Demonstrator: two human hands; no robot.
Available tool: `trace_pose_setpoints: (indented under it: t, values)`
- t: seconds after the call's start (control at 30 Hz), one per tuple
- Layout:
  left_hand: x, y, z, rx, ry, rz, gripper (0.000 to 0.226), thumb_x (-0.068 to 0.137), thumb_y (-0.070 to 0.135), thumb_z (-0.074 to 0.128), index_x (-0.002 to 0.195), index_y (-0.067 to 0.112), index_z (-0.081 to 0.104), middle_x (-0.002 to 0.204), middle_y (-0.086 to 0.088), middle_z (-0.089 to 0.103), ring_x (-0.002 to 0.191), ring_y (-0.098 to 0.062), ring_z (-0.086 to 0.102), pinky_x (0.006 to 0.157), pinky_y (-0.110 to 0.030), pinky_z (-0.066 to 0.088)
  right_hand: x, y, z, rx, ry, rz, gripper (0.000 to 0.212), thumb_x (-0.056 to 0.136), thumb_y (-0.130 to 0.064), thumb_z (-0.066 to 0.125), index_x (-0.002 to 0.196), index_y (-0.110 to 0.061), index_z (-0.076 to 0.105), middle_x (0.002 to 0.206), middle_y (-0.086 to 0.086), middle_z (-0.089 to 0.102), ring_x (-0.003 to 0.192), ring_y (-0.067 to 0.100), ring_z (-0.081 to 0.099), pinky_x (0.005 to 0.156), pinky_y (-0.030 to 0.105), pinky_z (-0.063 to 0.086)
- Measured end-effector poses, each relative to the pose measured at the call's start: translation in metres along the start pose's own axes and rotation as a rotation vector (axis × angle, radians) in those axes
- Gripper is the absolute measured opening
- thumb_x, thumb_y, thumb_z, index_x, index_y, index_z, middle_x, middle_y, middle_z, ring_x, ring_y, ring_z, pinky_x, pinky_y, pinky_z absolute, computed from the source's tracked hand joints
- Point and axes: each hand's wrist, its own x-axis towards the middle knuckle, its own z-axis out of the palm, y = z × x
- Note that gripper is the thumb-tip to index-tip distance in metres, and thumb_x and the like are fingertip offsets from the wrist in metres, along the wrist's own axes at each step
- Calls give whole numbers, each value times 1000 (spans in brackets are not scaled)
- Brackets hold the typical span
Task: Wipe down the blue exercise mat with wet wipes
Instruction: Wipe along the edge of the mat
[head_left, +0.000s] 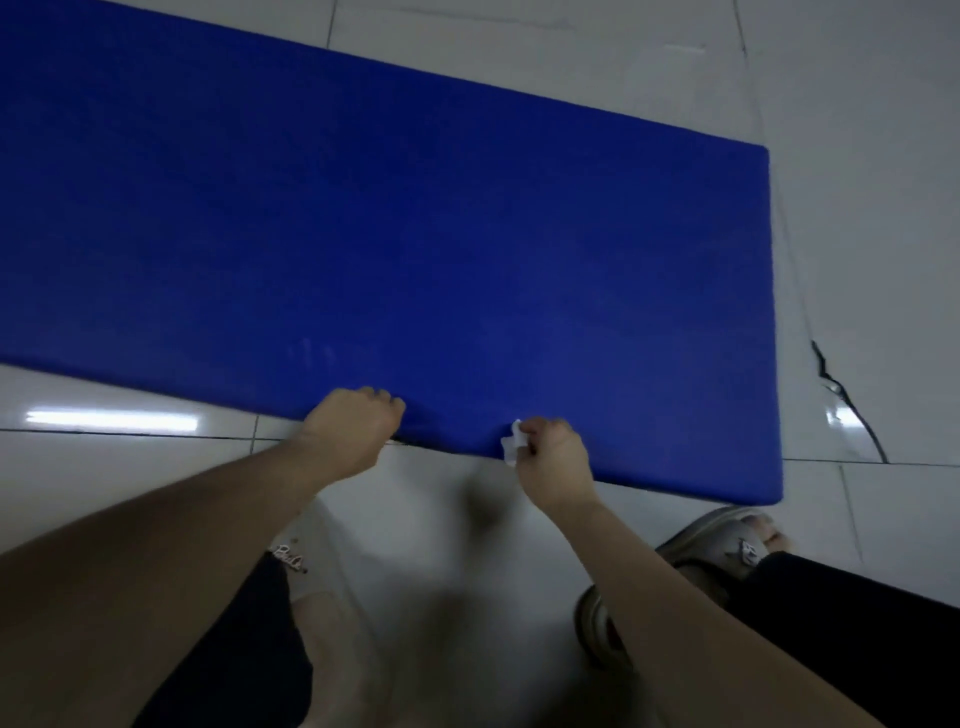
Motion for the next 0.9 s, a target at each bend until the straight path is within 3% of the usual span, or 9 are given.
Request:
trace_pose_setpoints:
  t: [0.17,0.27,0.33,0.53,0.73,0.9]
  values:
    - [-8,-58,11,-83,-102,-283,26,90,12,54,116,15,55,111,-3,59,99,-22,59,71,-33,46,16,-75,35,-35,-109,-214,21,100,-25,56,105,-6,63,104,8,51,84,29,59,73,36,48]
    - [13,-60,5,-576,-108,-379,23,85,31,63,97,15,52,107,-4,53,92,-25,58,77,-36,51,29,-106,53,-107,-168,-297,16,98,-21,60,107,-8,62,109,10,52,82,28,56,69,33,43]
    - [28,-54,0,-849,-215,-373,30,84,38,67,97,17,51,109,-5,47,91,-26,57,79,-38,51,34,-116,58,-177,-172,-339,14,97,-21,61,102,-8,60,109,12,54,79,28,54,67,32,39]
    - [40,-62,-1,-827,-355,-338,37,85,43,73,97,21,45,117,-5,42,92,-24,56,81,-39,52,32,-99,33,-304,-174,-384,10,97,-19,55,92,-11,55,100,11,56,75,27,49,63,34,35]
    - [44,-58,-6,-784,-368,-314,39,88,40,71,104,21,41,122,-5,39,98,-23,54,78,-35,48,21,5,-18,-269,-42,-191,15,97,-22,57,83,-17,54,94,8,62,74,25,58,62,37,47]
    - [44,-59,-3,-725,-330,-300,40,88,43,71,104,21,43,121,-5,42,97,-23,53,78,-35,48,15,21,-10,-196,36,-126,17,100,-26,57,97,-12,66,91,7,66,74,21,59,66,37,49]
